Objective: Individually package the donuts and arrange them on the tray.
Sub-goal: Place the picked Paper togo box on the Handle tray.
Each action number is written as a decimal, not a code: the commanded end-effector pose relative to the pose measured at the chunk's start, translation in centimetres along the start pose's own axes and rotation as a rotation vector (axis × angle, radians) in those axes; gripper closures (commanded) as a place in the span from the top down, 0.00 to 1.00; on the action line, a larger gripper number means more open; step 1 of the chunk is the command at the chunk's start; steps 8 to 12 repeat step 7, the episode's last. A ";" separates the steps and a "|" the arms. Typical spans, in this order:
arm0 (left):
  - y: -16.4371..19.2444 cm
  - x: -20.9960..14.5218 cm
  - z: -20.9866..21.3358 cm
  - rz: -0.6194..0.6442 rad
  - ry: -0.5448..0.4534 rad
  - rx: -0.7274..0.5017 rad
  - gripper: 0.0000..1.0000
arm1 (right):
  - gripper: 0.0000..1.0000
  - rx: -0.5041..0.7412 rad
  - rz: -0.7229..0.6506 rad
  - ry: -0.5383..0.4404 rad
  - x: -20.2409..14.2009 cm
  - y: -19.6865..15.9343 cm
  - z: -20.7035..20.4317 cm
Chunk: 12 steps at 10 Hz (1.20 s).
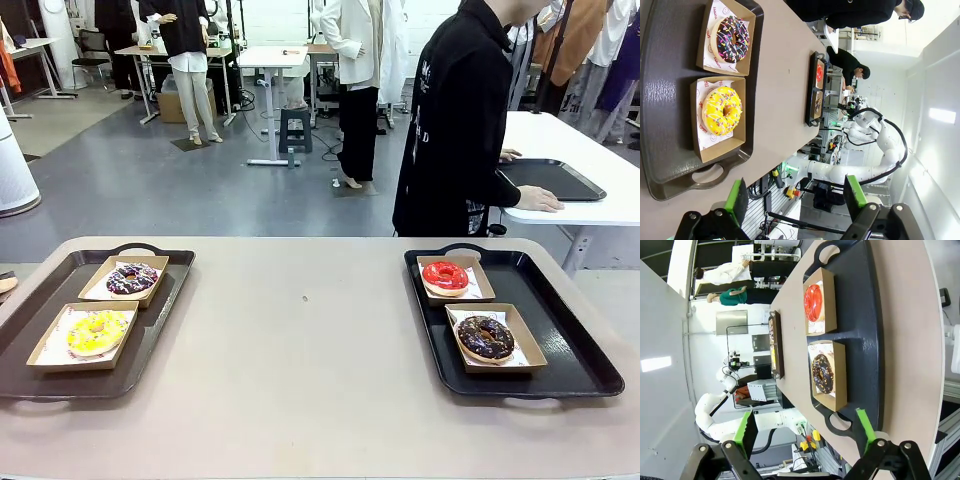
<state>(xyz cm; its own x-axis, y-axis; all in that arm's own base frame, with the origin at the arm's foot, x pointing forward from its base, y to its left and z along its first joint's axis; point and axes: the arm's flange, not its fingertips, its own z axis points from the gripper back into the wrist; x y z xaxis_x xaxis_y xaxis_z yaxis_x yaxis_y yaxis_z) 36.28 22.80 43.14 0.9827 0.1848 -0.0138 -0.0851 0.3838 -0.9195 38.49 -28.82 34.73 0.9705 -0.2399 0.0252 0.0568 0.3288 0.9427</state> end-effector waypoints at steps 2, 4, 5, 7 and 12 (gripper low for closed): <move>-0.1 -0.2 0.3 -0.007 0.003 -0.005 1.00 | 1.00 0.003 -0.003 0.012 -0.1 0.0 0.1; -0.1 -0.2 0.3 -0.007 0.003 -0.005 1.00 | 1.00 0.003 -0.003 0.012 -0.1 0.0 0.1; -0.1 -0.2 0.3 -0.007 0.003 -0.005 1.00 | 1.00 0.003 -0.003 0.012 -0.1 0.0 0.1; -0.1 -0.2 0.3 -0.007 0.003 -0.005 1.00 | 1.00 0.003 -0.003 0.012 -0.1 0.0 0.1; -0.1 -0.2 0.3 -0.007 0.003 -0.005 1.00 | 1.00 0.003 -0.003 0.012 -0.1 0.0 0.1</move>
